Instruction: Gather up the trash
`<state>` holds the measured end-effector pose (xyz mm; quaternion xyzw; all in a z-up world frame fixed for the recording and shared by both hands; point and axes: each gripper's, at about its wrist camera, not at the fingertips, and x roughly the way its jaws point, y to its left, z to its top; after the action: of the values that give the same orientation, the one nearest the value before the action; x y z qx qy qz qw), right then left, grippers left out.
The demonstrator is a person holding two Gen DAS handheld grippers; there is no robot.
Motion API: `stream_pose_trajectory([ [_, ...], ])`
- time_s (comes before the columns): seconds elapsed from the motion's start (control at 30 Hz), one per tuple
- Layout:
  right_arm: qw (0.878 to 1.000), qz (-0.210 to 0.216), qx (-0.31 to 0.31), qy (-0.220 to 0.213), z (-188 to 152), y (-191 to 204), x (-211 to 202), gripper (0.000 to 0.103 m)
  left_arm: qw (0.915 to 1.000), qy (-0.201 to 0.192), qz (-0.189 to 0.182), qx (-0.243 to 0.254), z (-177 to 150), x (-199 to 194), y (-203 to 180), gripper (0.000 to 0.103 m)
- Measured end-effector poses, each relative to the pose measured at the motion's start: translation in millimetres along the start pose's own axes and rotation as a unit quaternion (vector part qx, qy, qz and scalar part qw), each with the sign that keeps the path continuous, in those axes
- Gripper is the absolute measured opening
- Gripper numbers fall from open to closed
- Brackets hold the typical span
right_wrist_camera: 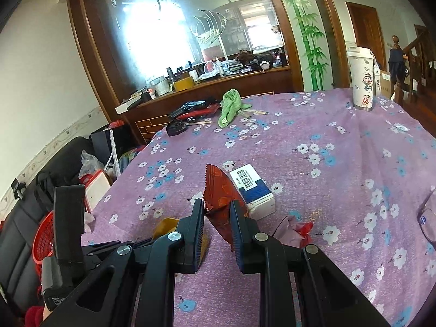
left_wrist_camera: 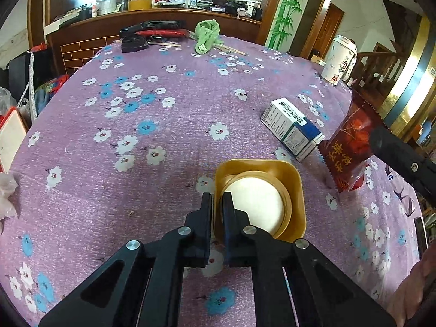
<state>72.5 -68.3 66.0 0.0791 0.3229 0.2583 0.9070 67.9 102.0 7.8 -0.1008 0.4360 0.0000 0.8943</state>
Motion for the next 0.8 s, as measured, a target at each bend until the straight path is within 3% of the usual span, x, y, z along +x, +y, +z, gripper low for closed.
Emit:
stream_pose_trajectory([
  [0.33,1.000,-0.001,-0.014,0.000,-4.2,7.0,1.1,0.021,0.9978,-0.038,0.047,0.029,-6.2,-9.9,-10.4,0.005],
  [0.5,1.000,-0.002,-0.017,-0.001,-4.8,8.5,0.6,0.021,0.9907,-0.099,0.088,0.030,-4.2,-30.2,-8.0,0.005],
  [0.8,1.000,-0.011,-0.029,-0.003,-7.7,12.9,0.6,0.021,0.9771,-0.151,0.147,0.028,-3.6,-47.6,-2.4,0.005],
])
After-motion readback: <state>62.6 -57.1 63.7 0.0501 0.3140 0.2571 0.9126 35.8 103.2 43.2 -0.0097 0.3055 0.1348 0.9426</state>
